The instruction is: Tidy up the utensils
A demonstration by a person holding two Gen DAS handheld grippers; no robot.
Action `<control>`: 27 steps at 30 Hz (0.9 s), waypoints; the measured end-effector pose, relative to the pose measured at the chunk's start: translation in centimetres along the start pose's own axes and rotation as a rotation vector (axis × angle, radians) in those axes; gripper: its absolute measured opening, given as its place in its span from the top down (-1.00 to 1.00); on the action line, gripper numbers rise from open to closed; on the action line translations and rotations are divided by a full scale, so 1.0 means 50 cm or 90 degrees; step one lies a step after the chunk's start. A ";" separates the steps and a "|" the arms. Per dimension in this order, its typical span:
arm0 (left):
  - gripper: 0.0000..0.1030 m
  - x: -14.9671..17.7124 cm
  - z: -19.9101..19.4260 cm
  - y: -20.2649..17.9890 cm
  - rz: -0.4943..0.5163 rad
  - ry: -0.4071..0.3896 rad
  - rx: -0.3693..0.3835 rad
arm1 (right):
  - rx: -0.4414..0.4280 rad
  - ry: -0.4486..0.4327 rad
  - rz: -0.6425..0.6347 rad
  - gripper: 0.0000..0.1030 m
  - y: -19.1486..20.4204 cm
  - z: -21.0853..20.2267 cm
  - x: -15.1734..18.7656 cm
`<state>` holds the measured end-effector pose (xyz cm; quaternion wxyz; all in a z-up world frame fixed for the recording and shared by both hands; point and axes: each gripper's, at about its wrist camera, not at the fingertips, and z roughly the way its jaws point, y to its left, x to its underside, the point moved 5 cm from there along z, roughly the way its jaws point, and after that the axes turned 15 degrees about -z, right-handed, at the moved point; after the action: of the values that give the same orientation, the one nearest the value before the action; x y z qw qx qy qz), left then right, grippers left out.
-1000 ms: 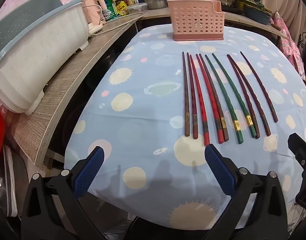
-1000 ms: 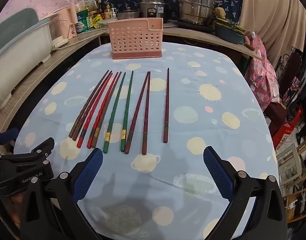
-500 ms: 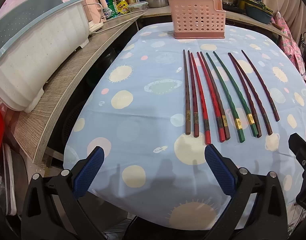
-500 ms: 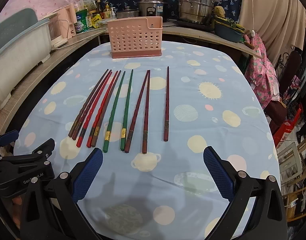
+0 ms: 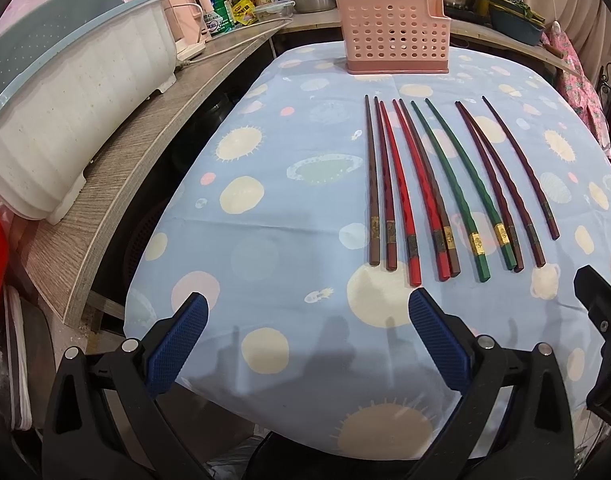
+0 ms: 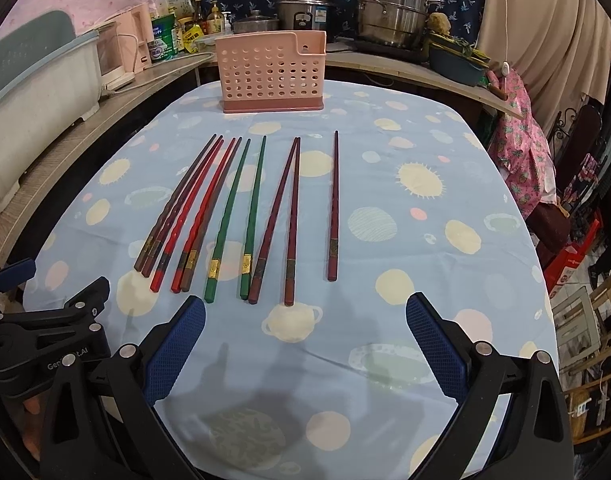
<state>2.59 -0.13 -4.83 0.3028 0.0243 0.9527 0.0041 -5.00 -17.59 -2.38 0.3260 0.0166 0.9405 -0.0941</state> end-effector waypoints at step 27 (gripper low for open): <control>-0.86 0.011 -0.005 -0.008 0.002 0.003 0.004 | 0.005 0.005 0.009 -0.87 -0.006 -0.008 0.013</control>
<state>2.00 -0.49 -4.94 0.3004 0.0264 0.9534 0.0019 -5.78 -17.84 -2.43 0.3231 0.0247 0.9412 -0.0956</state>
